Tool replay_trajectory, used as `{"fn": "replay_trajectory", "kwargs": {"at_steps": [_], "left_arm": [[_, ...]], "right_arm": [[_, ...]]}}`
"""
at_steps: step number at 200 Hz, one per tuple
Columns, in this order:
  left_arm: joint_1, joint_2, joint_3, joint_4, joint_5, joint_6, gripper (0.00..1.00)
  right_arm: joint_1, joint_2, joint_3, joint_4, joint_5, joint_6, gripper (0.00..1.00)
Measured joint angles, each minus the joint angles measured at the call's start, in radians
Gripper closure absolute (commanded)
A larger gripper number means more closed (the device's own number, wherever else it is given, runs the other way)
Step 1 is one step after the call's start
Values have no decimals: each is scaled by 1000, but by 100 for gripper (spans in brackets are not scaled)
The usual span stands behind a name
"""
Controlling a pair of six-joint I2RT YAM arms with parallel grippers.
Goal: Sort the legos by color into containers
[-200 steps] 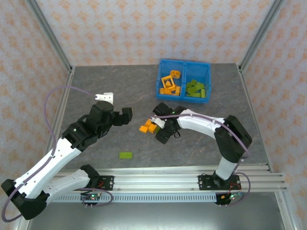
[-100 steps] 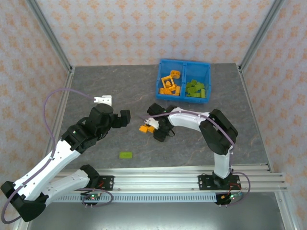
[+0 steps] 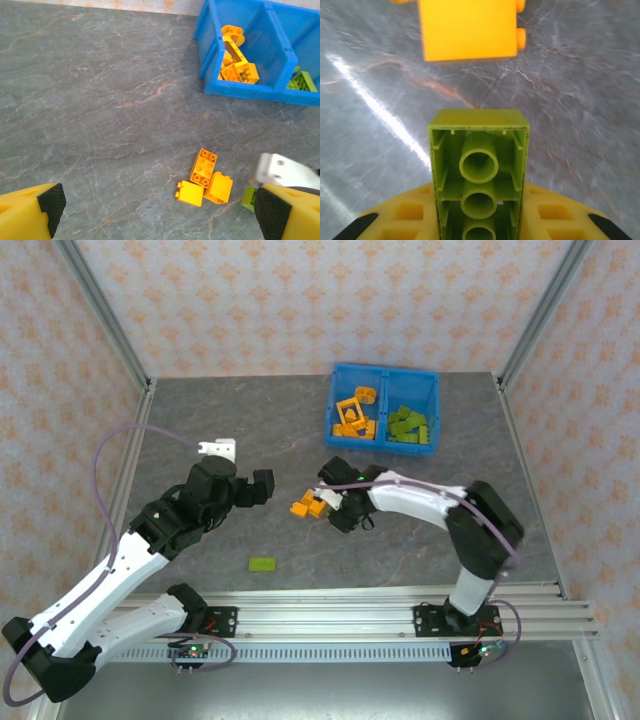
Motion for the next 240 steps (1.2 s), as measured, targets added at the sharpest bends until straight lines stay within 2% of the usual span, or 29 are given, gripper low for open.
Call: {"fn": "replay_trajectory", "kwargs": {"at_steps": [42, 65, 90, 111, 140, 205, 240], "left_arm": [[0, 29, 0, 56, 102, 47, 0], [0, 48, 0, 89, 185, 64, 0], [-1, 55, 0, 122, 247, 74, 0], [-2, 56, 0, 131, 270, 74, 0], [-3, 57, 0, 131, 285, 74, 0], [-10, 76, 0, 129, 291, 73, 0], [-16, 89, 0, 127, 291, 73, 0]], "right_arm": [[-31, -332, -66, 121, 21, 121, 77], [-127, -431, -69, 212, 35, 210, 76], [-268, -441, -61, 292, 46, 313, 75], [-368, -336, 28, 277, 61, 392, 76], [-462, -89, 254, 227, 69, 491, 79], [-581, 396, 665, 63, 51, 618, 78], [-597, 447, 768, 28, 55, 679, 73]]}}
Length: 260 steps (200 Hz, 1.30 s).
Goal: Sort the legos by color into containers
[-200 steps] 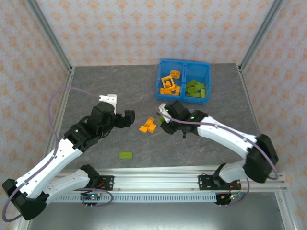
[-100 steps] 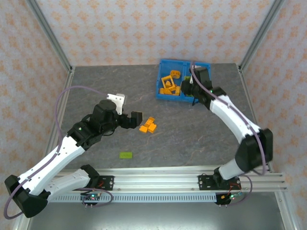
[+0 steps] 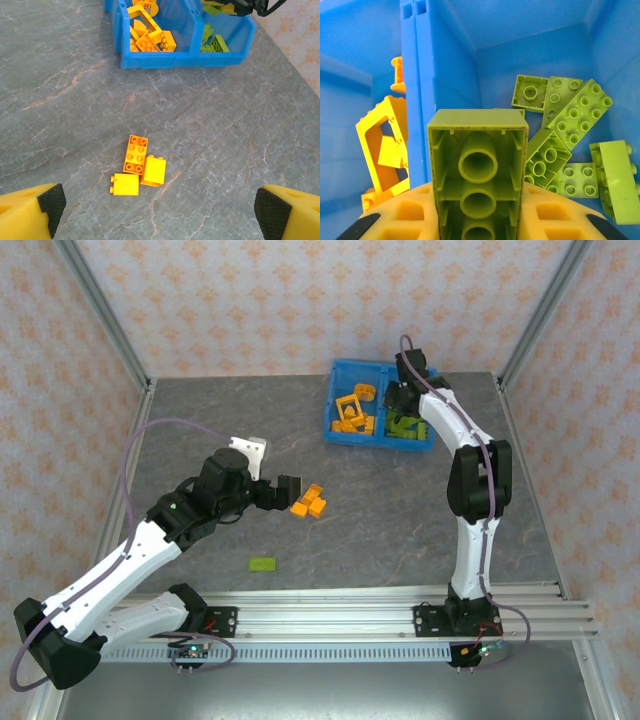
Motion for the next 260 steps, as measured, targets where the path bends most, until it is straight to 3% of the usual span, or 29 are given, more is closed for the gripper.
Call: {"fn": "replay_trajectory", "kwargs": {"at_steps": [40, 76, 145, 182, 223, 260], "left_arm": [[0, 2, 0, 0, 1, 0, 0], [0, 11, 0, 0, 4, 0, 0], [0, 50, 2, -3, -1, -20, 0], [0, 168, 42, -50, -11, -42, 0], [0, 340, 100, -78, -3, -58, 0], [-12, 505, 160, -84, 36, -68, 1]], "right_arm": [[-21, 41, 27, -34, -12, 48, 68], [-29, 48, 33, -58, -27, 79, 48], [-29, 6, 68, -86, -59, 87, 45], [-29, -222, -165, -38, -136, 101, 39], [-29, -611, -516, 26, -242, 109, 22], [-28, -895, -711, 29, -302, 129, 10]]}}
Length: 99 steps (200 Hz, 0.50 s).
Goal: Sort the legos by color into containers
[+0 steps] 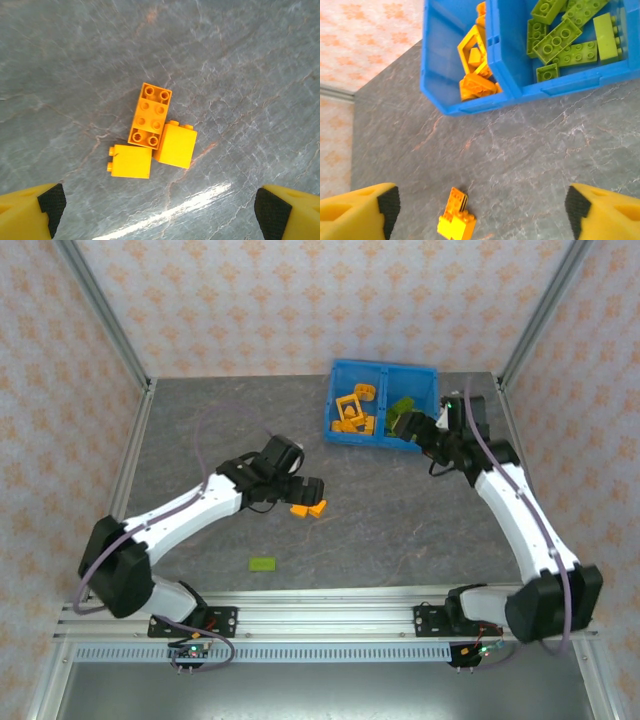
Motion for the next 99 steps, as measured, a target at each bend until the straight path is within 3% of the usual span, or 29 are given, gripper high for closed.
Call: {"fn": "replay_trajectory", "kwargs": {"at_steps": [25, 64, 99], "left_arm": [[-32, 109, 64, -13, 8, -3, 7], [-131, 235, 142, -44, -69, 16, 16], [-161, 306, 144, -62, -145, 16, 17]], "right_arm": [[0, -86, -79, -10, -36, 11, 9], [0, -89, -103, -49, -44, 14, 9], [0, -85, -103, -50, -43, 14, 9]]}}
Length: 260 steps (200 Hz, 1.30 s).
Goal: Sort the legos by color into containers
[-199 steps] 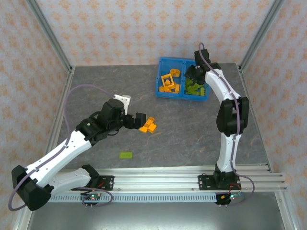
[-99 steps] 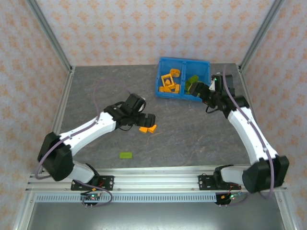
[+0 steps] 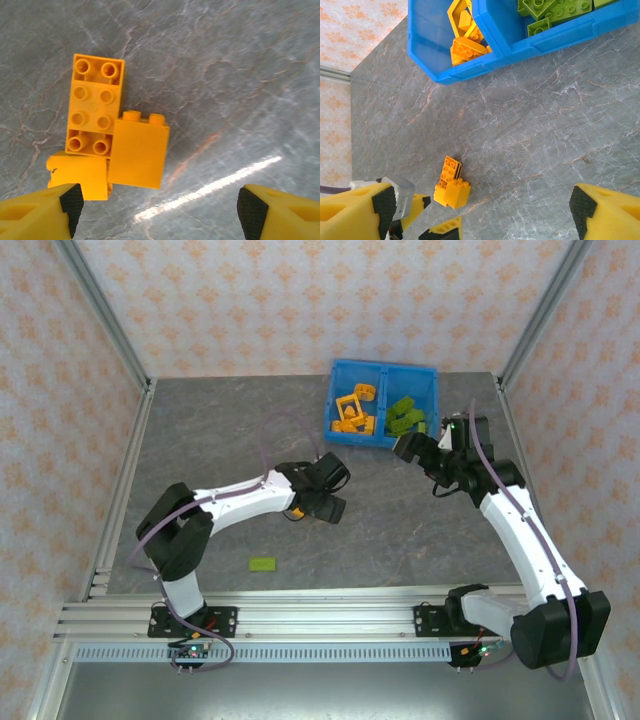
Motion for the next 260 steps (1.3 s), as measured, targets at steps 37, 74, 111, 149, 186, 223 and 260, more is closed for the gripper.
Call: {"fn": "replay_trajectory", "kwargs": {"at_steps": [37, 74, 111, 149, 186, 223, 260], "left_arm": [[-10, 70, 35, -15, -62, 19, 23], [-10, 116, 45, -11, -70, 22, 39], [-11, 124, 45, -8, -72, 16, 55], [-16, 123, 46, -3, -73, 7, 65], [-16, 114, 75, -26, -72, 6, 67], [-16, 74, 225, -79, -80, 25, 66], [-12, 128, 551, -135, -167, 105, 66]], "right_arm": [[0, 26, 0, 0, 0, 0, 9], [0, 29, 0, -2, 0, 0, 9], [0, 29, 0, -15, 3, 5, 9], [0, 29, 0, -20, 3, 13, 9], [0, 27, 0, -31, 3, 19, 9], [0, 14, 0, -35, 4, 23, 9], [0, -14, 0, -39, 6, 27, 9]]}}
